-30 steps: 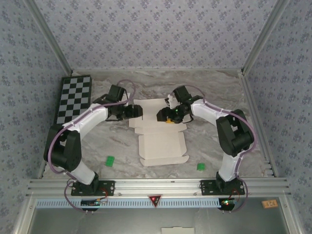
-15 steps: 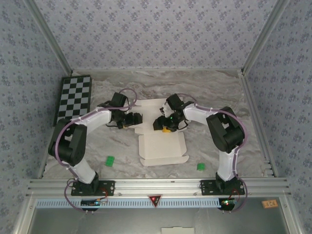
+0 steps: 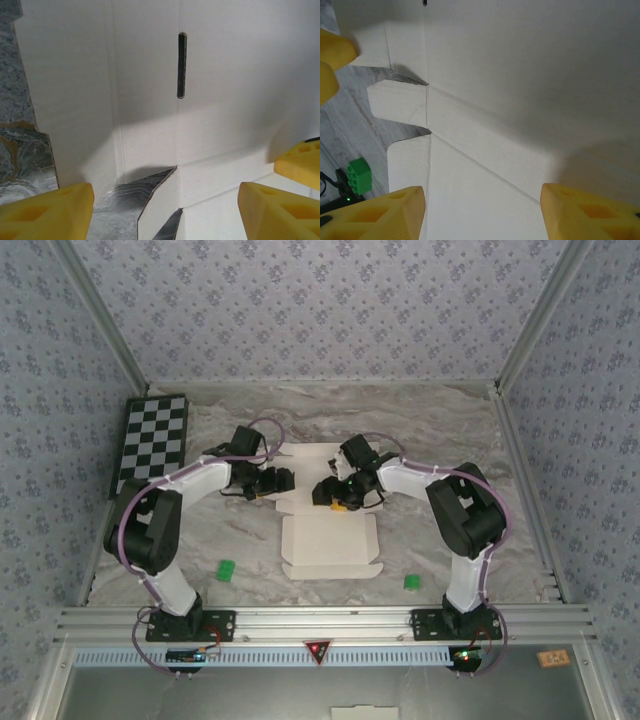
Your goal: Fold the paper box
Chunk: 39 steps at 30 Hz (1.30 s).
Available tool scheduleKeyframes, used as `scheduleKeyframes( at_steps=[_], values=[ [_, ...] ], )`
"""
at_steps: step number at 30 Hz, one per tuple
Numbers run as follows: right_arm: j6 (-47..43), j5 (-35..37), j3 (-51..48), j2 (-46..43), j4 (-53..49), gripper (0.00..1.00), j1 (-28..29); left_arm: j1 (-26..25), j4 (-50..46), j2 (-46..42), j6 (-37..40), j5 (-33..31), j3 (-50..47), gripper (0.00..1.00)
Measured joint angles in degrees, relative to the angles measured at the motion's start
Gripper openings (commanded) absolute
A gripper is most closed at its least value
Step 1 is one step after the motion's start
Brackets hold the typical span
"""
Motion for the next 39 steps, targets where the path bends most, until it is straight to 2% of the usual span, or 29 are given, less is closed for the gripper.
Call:
scheduleKeyframes(
  at_steps=[10,23,29,39],
  values=[
    [3.3,-1.11,-0.79,0.2,4.2,0.59,0.2,-0.04,0.02,-5.25,-1.25,0.26,-3.61,0.64],
    [4.09,-0.96,-0.76,2.27,4.22,0.57,0.11,-1.2,0.31,-4.31,-2.82,1.16,-6.38,0.65],
    [4.09,-0.94,-0.76,2.27,4.22,0.56,0.11,-1.73,1.4,-3.1,-3.74,1.64,-6.51,0.62],
    [4.09,-0.92,-0.79,2.27,4.22,0.54,0.09,-2.05,4.02,-3.08,-5.33,4.52,-6.51,0.5]
  ],
)
